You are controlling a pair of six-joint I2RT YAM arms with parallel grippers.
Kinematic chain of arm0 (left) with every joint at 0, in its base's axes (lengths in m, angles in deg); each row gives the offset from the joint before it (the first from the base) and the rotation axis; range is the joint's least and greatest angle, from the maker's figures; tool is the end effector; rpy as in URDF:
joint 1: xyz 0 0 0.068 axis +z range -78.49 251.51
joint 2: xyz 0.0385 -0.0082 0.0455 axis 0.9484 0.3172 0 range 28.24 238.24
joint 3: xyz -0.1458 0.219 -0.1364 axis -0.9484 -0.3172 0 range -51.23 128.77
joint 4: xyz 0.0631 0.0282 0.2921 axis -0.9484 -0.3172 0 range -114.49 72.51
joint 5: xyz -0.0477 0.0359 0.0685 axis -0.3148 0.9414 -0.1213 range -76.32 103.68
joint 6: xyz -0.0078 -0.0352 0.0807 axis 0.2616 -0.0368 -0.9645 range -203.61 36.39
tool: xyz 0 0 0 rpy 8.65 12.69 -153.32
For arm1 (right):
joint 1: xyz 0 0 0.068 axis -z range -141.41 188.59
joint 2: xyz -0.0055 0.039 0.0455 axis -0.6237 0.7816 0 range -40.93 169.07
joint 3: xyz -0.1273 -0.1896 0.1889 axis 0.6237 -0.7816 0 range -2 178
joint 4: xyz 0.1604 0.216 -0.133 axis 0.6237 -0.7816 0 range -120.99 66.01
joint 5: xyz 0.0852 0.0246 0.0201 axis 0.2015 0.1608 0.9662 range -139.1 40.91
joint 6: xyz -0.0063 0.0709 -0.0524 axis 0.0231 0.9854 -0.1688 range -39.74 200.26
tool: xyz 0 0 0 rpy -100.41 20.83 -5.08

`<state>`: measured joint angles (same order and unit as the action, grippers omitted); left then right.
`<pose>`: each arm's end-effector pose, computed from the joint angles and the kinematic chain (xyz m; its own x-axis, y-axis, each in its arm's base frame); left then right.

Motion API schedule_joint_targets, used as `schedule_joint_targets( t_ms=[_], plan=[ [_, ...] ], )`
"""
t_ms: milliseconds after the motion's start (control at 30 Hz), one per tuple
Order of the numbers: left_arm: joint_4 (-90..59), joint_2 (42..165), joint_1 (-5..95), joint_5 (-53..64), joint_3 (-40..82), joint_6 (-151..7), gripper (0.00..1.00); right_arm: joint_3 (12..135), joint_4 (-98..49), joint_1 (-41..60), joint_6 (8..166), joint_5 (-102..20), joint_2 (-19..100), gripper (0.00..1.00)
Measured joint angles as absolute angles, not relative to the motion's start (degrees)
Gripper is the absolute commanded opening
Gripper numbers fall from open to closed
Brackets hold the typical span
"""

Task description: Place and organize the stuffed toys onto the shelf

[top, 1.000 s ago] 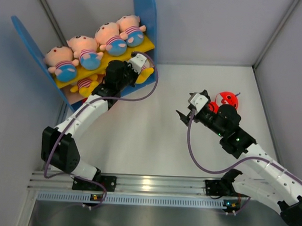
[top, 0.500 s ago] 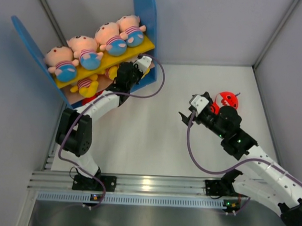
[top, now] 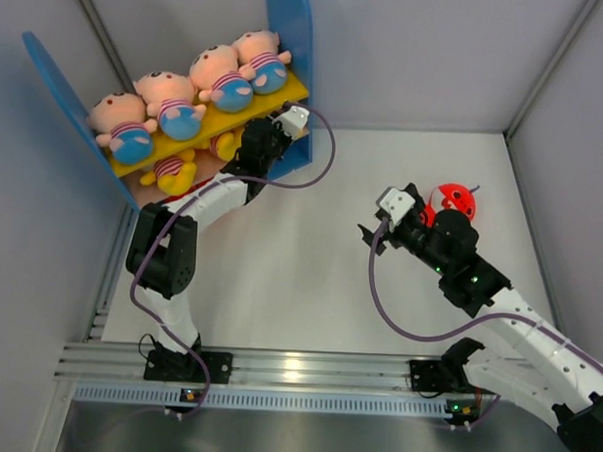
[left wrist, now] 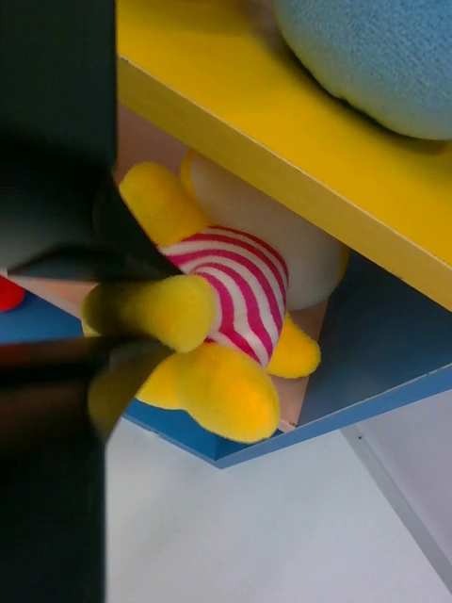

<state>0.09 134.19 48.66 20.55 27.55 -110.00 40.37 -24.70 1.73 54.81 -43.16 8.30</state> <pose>0.4929 -0.1974 0.2882 -0.0144 0.4849 -0.8745 0.3161 0.8319 0.4561 0.2141 0.1706 0.3373 0.1964 -0.3868 -0.9010 -0.6582 0.6291 -0.4136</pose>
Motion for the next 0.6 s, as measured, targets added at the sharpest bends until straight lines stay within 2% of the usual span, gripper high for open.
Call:
schedule_joint_targets(
  t_ms=[100,267,433,600],
  plan=[
    [0.31,134.28,48.74,20.94,27.62,-110.90,0.54,40.37,-24.81,2.01,55.44,-43.25,8.39,0.88],
    [0.75,134.15,48.77,20.79,27.38,-112.49,0.57,40.42,-25.51,2.36,57.34,-43.95,10.22,0.88],
    [0.86,131.53,48.77,20.37,25.21,-114.07,0.69,41.79,-28.24,3.28,60.73,-45.96,12.78,0.91],
    [-0.89,126.81,48.77,17.84,23.57,-114.87,0.79,48.85,-31.98,5.81,68.05,-50.35,18.31,0.92]
  ],
)
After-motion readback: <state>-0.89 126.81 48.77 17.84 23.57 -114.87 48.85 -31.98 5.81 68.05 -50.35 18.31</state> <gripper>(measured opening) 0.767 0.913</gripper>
